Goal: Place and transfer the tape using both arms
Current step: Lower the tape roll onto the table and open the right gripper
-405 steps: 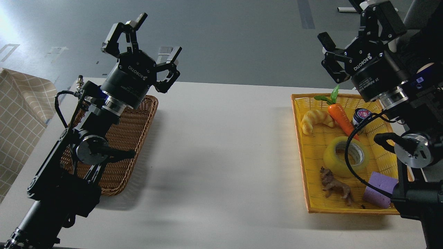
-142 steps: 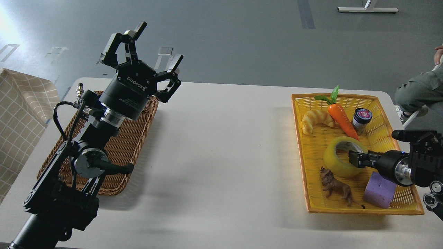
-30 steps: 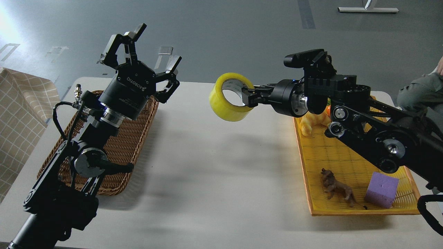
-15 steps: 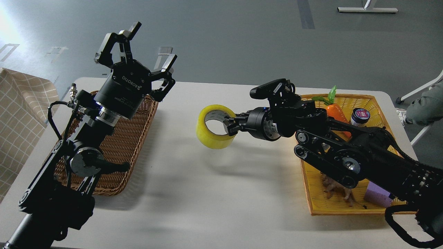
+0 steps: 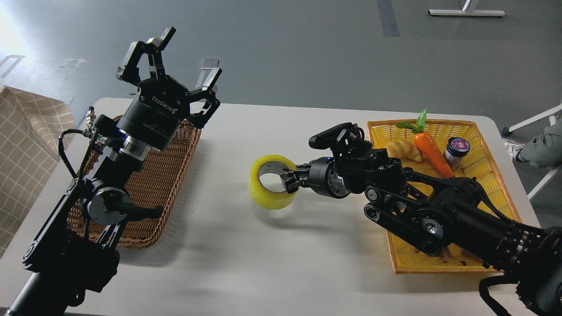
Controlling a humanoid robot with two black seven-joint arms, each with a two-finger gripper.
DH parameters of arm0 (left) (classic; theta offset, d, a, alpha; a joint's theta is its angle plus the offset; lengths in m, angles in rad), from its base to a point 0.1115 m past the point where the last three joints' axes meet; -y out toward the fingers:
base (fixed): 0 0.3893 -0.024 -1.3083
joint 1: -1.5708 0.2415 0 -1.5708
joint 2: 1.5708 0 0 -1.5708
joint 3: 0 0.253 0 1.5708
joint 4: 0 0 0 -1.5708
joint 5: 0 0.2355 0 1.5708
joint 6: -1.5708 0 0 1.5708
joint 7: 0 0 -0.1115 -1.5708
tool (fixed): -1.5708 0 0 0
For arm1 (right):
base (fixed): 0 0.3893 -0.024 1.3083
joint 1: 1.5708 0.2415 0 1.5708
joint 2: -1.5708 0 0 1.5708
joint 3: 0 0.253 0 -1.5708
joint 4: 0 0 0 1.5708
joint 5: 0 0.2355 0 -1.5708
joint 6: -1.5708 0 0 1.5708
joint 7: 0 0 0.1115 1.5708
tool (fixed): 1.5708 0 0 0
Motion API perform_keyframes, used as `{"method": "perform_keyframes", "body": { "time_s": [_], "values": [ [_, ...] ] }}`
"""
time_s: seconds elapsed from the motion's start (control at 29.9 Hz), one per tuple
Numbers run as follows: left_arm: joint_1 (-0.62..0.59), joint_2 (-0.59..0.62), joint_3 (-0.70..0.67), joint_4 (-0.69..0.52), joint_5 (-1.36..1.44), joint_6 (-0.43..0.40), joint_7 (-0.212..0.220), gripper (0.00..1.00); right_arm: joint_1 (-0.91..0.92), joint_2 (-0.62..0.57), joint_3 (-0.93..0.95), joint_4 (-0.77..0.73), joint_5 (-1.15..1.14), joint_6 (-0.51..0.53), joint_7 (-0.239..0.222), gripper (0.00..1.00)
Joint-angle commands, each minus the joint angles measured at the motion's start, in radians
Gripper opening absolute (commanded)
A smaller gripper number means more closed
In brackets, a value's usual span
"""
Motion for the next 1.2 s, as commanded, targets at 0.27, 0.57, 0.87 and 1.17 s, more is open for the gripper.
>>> {"method": "perform_keyframes", "body": {
  "time_s": [0.27, 0.57, 0.87, 1.17],
  "values": [
    [0.003, 0.0, -0.007, -0.004, 0.001, 0.0, -0.002, 1.0, -0.029, 0.025, 0.0, -0.055, -0.041, 0.0, -0.001, 0.01],
    [0.015, 0.0, -0.015, -0.004, 0.001, 0.0, -0.002, 1.0, -0.043, 0.072, 0.005, -0.098, -0.043, 0.0, -0.001, 0.02],
    [0.037, 0.0, -0.026, -0.005, 0.001, -0.001, -0.002, 1.0, -0.043, 0.072, 0.017, -0.099, -0.038, 0.0, -0.001, 0.22],
    [0.042, 0.0, -0.027, -0.007, 0.001, -0.001, -0.002, 1.0, -0.053, 0.072, 0.055, -0.098, -0.029, 0.0, -0.001, 0.53]
  ]
}}
